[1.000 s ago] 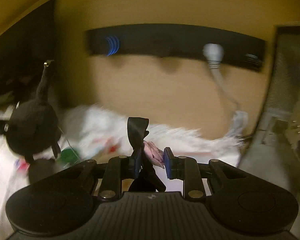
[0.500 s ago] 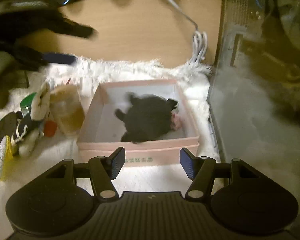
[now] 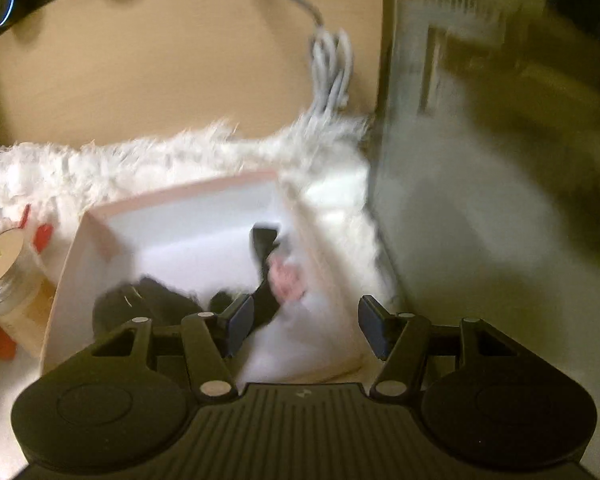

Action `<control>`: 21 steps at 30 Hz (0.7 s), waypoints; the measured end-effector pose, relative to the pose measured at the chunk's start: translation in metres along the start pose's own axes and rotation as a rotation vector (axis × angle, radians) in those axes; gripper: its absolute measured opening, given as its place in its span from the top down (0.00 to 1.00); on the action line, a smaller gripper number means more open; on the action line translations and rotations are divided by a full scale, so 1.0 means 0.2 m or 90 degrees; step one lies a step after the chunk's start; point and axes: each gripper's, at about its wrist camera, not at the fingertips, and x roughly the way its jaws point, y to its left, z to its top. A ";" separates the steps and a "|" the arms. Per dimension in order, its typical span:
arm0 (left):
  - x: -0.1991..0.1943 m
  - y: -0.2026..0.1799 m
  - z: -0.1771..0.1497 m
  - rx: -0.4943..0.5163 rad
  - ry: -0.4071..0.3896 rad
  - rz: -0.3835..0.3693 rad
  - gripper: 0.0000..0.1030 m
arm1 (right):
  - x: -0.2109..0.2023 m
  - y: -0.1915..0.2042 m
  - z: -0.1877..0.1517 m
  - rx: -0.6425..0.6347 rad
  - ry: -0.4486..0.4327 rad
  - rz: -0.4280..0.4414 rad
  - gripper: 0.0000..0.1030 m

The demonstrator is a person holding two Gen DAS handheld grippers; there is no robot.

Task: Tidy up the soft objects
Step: 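Grasp the pink cartoon snack packet with the left tool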

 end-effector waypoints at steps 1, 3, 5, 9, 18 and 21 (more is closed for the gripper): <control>-0.03 0.05 -0.02 0.005 0.004 0.017 0.30 | -0.01 0.01 -0.01 0.009 0.003 -0.002 0.40; -0.08 0.16 -0.06 0.006 0.011 0.050 0.30 | -0.03 0.03 -0.02 0.018 0.016 0.012 0.39; -0.11 0.26 -0.10 -0.016 0.017 0.068 0.30 | -0.07 0.05 -0.03 0.034 0.029 0.033 0.38; -0.12 0.36 -0.14 -0.049 0.025 0.059 0.30 | -0.13 0.12 -0.06 0.029 0.035 0.043 0.39; -0.11 0.40 -0.15 -0.020 0.009 0.019 0.30 | -0.35 0.24 -0.22 0.011 0.017 0.018 0.39; -0.12 0.44 -0.15 -0.042 -0.002 0.027 0.30 | -0.47 0.31 -0.30 -0.017 0.001 0.031 0.38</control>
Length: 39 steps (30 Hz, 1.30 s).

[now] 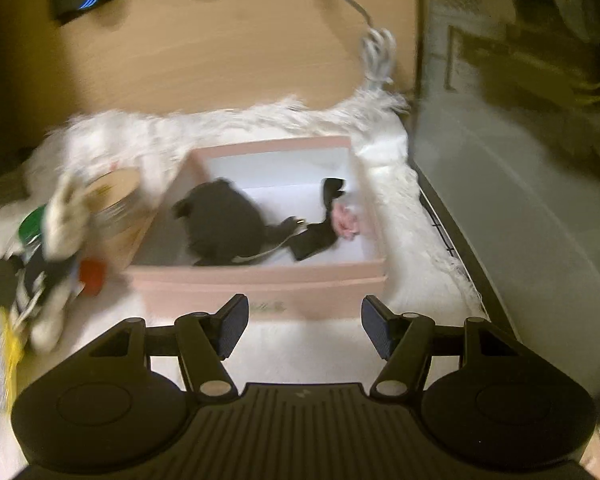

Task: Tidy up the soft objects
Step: 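Grasp the pink cartoon snack packet with the left tool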

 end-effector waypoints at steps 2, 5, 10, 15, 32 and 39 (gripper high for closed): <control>0.00 0.03 0.01 -0.017 -0.015 0.008 0.30 | -0.06 0.07 -0.07 -0.029 -0.014 -0.012 0.35; 0.01 0.08 0.04 -0.034 -0.012 -0.002 0.30 | -0.08 0.17 -0.17 -0.047 0.016 0.034 0.34; -0.07 0.13 0.10 0.010 -0.069 0.032 0.30 | -0.07 0.34 -0.34 -0.098 0.072 0.072 0.34; -0.09 0.22 0.30 0.069 -0.081 0.113 0.30 | -0.05 0.43 -0.40 -0.147 0.109 0.091 0.34; 0.47 0.09 0.34 0.576 0.239 0.147 0.34 | 0.00 0.50 -0.44 -0.165 0.160 0.108 0.00; 0.55 0.27 0.48 0.351 0.246 0.079 0.47 | -0.02 0.52 -0.32 -0.172 0.197 0.102 0.18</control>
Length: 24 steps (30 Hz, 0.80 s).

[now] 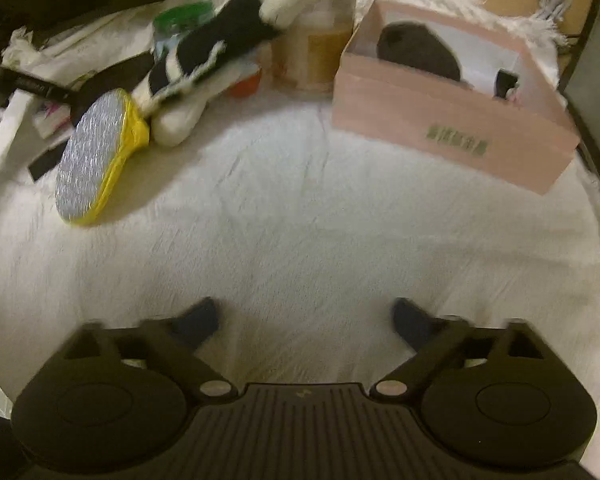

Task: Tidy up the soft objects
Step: 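Grasp the pink cartoon snack packet with the left tool, then grasp the black mesh pouch by its strap with the right tool while the left holds the packet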

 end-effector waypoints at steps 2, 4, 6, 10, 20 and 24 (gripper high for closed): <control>-0.05 0.02 -0.05 -0.065 -0.024 -0.010 0.48 | -0.11 0.05 0.07 -0.023 -0.060 -0.011 0.19; -0.13 0.04 -0.15 -0.126 -0.067 -0.020 0.49 | -0.24 0.13 0.18 -0.055 -0.129 0.005 0.19; -0.23 0.06 -0.23 -0.178 -0.112 -0.017 0.49 | -0.32 0.24 0.32 -0.092 -0.178 0.044 0.18; -0.48 0.13 -0.34 -0.276 -0.213 0.004 0.49 | -0.24 0.52 0.63 -0.139 -0.171 0.122 0.18; -0.68 0.21 -0.49 -0.383 -0.251 0.124 0.49 | 0.41 0.91 0.98 -0.091 0.005 0.092 0.20; -0.71 0.29 -0.57 -0.431 -0.249 0.105 0.49 | 0.56 0.96 0.96 -0.092 0.050 0.080 0.24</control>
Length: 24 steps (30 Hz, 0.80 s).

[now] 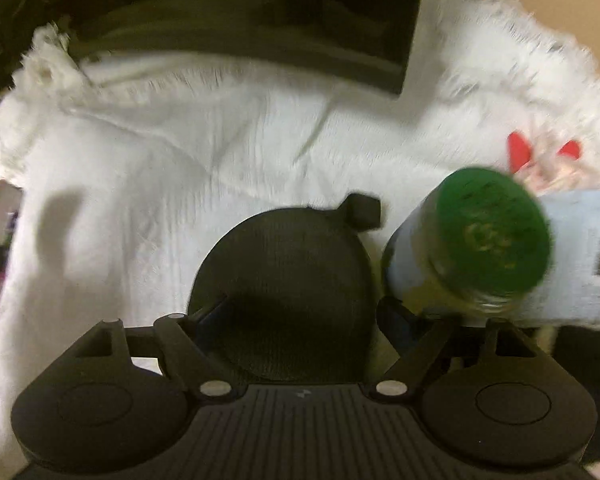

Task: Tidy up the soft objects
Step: 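Grasp the black mesh pouch by its strap with the right tool while the left holds the packet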

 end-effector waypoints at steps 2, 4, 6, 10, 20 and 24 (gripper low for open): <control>0.00 0.03 -0.01 -0.015 0.008 -0.002 0.49 | 0.00 -0.03 0.00 0.031 -0.005 0.031 0.44; 0.02 0.04 -0.02 -0.025 0.018 -0.008 0.49 | -0.06 -0.06 0.00 0.056 -0.020 0.101 0.60; 0.01 0.04 -0.04 -0.030 0.021 -0.015 0.49 | -0.13 -0.05 -0.01 0.049 -0.049 0.170 0.66; 0.02 0.04 -0.05 -0.038 0.030 -0.025 0.48 | -0.13 0.03 0.01 0.019 -0.049 0.185 0.73; 0.03 -0.06 -0.02 0.012 0.046 -0.016 0.48 | -0.36 0.02 0.06 0.004 -0.102 0.163 0.84; -0.01 -0.18 0.15 0.029 -0.001 -0.011 0.48 | -0.71 -0.16 0.10 0.006 -0.207 0.143 0.84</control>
